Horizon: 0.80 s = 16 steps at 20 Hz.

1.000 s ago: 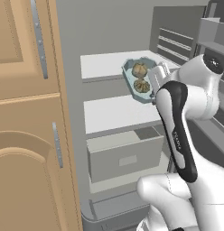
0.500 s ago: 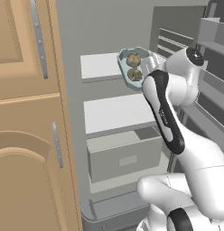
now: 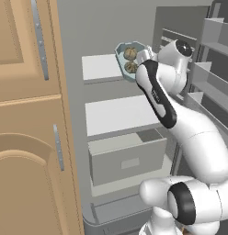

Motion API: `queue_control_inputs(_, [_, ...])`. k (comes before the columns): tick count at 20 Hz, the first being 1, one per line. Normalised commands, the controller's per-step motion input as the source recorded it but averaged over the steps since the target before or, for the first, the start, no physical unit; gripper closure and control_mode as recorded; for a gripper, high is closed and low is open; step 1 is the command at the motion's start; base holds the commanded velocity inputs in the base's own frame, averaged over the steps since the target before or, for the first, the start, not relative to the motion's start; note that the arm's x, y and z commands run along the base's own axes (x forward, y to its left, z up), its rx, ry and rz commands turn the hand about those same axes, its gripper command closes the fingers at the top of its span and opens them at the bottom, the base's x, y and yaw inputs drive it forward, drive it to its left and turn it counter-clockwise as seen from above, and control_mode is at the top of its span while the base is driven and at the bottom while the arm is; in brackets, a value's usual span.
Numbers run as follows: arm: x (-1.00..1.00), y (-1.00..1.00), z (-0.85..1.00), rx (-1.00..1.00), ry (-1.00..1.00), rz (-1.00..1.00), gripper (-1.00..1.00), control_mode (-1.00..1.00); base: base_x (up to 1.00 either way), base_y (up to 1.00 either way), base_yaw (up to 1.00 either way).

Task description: Place two dumplings into each of the tupperware containers and then place the containers in the fridge.

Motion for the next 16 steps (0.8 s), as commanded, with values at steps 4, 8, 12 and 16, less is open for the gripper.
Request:
queue_control_inputs(4, [0.69, 0.00, 0.00, 0.00, 0.00, 0.00, 1.00, -1.00, 0.00, 0.00, 0.00])
queue_control_inputs(8, [0.71, 0.00, 0.00, 0.00, 0.00, 0.00, 1.00, -1.00, 0.00, 0.00, 0.00])
queue_control_inputs(12, [0.68, 0.03, -0.03, 0.00, 0.00, 0.00, 1.00, -1.00, 0.00, 0.00, 0.00])
queue_control_inputs(16, [0.49, 0.14, -0.16, 0.00, 0.00, 0.00, 1.00, -1.00, 0.00, 0.00, 0.00])
